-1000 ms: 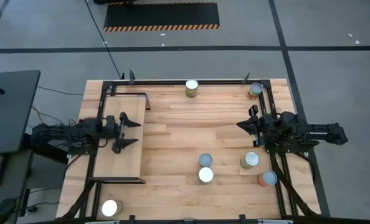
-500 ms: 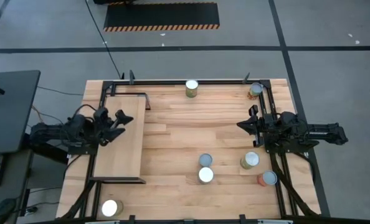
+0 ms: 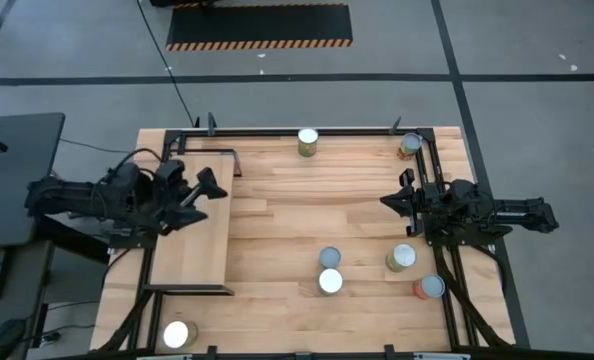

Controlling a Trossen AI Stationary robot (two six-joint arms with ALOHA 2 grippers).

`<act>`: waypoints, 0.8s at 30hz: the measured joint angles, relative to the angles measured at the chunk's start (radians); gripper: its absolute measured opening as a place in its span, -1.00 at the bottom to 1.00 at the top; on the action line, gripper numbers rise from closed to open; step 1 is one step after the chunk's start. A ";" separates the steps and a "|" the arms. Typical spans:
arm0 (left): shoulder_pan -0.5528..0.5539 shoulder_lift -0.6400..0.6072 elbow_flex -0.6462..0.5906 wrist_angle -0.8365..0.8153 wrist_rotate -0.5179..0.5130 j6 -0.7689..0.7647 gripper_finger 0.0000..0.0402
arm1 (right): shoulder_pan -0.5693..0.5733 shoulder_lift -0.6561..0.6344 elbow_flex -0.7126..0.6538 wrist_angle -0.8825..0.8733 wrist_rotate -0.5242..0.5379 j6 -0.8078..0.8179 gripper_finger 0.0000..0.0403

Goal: Pick and place cans onto a shelf
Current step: Put the bottom large canned oranges on the shelf

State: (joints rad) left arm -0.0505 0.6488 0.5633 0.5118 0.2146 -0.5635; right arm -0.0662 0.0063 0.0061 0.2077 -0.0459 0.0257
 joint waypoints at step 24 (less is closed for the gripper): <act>-0.706 0.843 1.040 -1.440 -0.073 -0.702 0.72 | 0.000 0.000 0.000 0.000 0.000 0.000 -0.89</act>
State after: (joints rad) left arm -0.7564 1.4920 1.6033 -0.9284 0.1413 -1.2656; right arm -0.0661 0.0063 0.0059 0.2077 -0.0460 0.0261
